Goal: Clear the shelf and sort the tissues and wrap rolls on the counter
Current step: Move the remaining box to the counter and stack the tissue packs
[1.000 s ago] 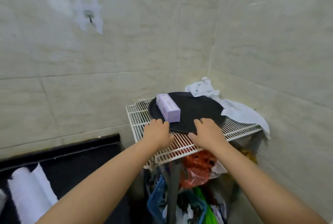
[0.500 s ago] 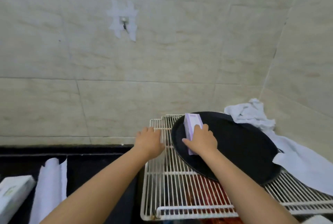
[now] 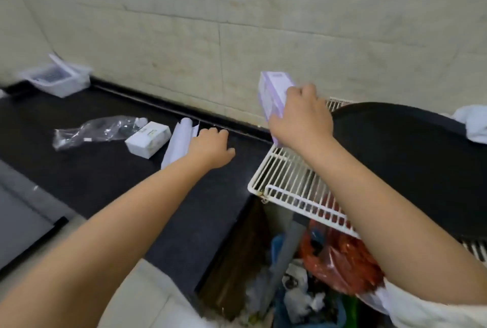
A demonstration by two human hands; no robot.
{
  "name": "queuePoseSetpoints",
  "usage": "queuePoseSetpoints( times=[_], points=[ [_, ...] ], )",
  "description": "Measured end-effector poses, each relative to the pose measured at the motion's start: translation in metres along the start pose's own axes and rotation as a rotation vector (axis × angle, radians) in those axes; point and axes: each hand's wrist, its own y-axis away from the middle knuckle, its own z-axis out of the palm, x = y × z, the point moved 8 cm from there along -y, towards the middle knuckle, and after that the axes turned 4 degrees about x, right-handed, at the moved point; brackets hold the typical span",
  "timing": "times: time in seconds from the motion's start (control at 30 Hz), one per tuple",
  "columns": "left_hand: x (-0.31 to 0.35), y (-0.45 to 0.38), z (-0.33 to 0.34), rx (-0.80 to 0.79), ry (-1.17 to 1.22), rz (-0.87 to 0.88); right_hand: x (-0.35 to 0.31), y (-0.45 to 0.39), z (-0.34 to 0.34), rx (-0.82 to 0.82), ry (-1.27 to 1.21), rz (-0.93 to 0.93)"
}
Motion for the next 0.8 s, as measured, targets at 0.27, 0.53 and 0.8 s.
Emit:
queuePoseSetpoints(
  times=[0.27, 0.53, 0.8],
  points=[
    [-0.169, 0.072, 0.021, -0.038, -0.021, -0.284, -0.159, 0.056, 0.128, -0.221, -0.085, -0.235],
    [-0.357, 0.137, 0.083, -0.196, -0.004, -0.434, -0.263, 0.123, 0.300, -0.437, 0.018, -0.237],
    [-0.458, 0.158, 0.131, -0.312, 0.063, -0.338, -0.304, 0.156, 0.380, -0.451, 0.160, -0.155]
  ],
)
